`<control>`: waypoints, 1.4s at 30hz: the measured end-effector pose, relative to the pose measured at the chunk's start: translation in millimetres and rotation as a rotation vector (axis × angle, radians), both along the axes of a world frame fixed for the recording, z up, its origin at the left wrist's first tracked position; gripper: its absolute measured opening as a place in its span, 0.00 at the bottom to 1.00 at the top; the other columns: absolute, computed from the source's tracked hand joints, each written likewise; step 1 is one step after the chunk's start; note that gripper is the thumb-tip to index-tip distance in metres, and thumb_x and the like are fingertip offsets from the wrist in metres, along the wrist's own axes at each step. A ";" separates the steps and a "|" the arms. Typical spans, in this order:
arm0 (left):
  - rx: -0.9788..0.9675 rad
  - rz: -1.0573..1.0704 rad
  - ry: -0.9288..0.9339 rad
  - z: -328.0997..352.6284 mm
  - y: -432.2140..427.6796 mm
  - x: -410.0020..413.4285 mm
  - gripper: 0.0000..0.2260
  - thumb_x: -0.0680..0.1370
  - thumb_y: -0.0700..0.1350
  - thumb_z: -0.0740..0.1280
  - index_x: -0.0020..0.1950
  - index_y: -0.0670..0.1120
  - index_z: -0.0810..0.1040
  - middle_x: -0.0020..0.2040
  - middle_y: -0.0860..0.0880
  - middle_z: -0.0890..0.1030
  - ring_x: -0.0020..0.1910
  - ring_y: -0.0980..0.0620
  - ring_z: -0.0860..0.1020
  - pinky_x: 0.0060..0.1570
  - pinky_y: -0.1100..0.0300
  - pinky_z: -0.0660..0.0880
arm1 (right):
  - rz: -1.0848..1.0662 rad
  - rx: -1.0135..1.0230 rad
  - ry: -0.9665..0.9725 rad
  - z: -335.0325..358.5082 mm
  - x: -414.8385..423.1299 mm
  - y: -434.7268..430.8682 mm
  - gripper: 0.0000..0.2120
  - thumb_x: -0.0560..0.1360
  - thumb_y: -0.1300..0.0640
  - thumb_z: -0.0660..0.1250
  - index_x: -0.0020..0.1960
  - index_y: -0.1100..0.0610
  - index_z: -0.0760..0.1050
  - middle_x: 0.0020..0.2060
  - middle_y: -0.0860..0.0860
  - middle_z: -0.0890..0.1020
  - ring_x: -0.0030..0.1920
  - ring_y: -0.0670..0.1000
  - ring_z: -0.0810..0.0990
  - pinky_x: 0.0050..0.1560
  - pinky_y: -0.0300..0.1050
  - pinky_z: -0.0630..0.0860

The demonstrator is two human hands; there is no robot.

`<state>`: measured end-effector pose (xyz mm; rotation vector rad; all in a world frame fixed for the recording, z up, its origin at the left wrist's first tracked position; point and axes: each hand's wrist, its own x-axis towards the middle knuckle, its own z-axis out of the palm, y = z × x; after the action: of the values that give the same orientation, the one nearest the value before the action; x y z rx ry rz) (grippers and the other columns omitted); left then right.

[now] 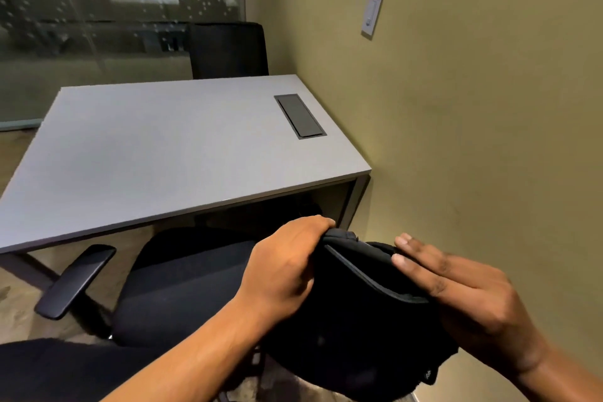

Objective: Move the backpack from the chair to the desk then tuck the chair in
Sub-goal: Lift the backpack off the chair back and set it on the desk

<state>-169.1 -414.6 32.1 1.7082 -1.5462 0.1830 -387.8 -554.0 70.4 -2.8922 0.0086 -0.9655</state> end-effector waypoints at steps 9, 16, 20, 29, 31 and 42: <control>0.100 0.263 -0.030 12.8 -91.4 -8.3 0.27 0.67 0.40 0.58 0.66 0.50 0.71 0.62 0.50 0.79 0.60 0.50 0.76 0.58 0.58 0.73 | 0.141 0.075 -0.086 6.2 14.5 -109.7 0.17 0.80 0.65 0.52 0.62 0.62 0.76 0.64 0.57 0.77 0.65 0.50 0.76 0.62 0.45 0.74; 0.135 0.337 0.034 23.7 -139.3 4.0 0.30 0.65 0.36 0.61 0.68 0.47 0.72 0.64 0.48 0.78 0.62 0.45 0.76 0.57 0.49 0.76 | 0.207 0.068 -0.099 15.5 44.6 -172.9 0.19 0.76 0.69 0.58 0.64 0.61 0.76 0.64 0.56 0.77 0.65 0.49 0.76 0.61 0.50 0.76; 0.115 0.366 0.091 26.2 -176.2 25.0 0.28 0.68 0.38 0.63 0.69 0.47 0.71 0.65 0.49 0.77 0.62 0.46 0.75 0.59 0.52 0.73 | 0.224 0.040 -0.075 24.9 73.0 -211.9 0.21 0.75 0.70 0.57 0.64 0.60 0.76 0.63 0.55 0.78 0.64 0.48 0.77 0.60 0.49 0.76; -0.041 0.374 0.118 46.2 -266.7 105.9 0.27 0.69 0.33 0.66 0.67 0.47 0.73 0.64 0.49 0.78 0.63 0.49 0.74 0.61 0.62 0.67 | 0.167 0.029 -0.094 59.2 151.8 -284.9 0.22 0.71 0.69 0.59 0.63 0.59 0.76 0.63 0.53 0.78 0.63 0.45 0.77 0.63 0.41 0.73; -0.065 0.354 0.121 54.4 -285.0 132.9 0.27 0.69 0.33 0.66 0.68 0.47 0.73 0.65 0.49 0.78 0.63 0.50 0.74 0.62 0.62 0.67 | 0.147 0.020 -0.100 67.4 174.7 -300.1 0.22 0.70 0.69 0.62 0.63 0.59 0.76 0.63 0.53 0.78 0.63 0.45 0.77 0.63 0.41 0.73; -0.041 0.314 -0.052 105.7 -401.2 268.3 0.26 0.69 0.32 0.64 0.66 0.45 0.74 0.64 0.46 0.78 0.65 0.46 0.73 0.62 0.53 0.70 | -0.003 0.048 -0.196 90.6 297.7 -385.5 0.26 0.66 0.71 0.63 0.63 0.59 0.77 0.61 0.51 0.79 0.62 0.45 0.77 0.65 0.42 0.72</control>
<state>99.2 -815.8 137.8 1.9195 -1.2933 0.4197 -90.1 -939.5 161.0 -2.7423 0.0213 -1.2266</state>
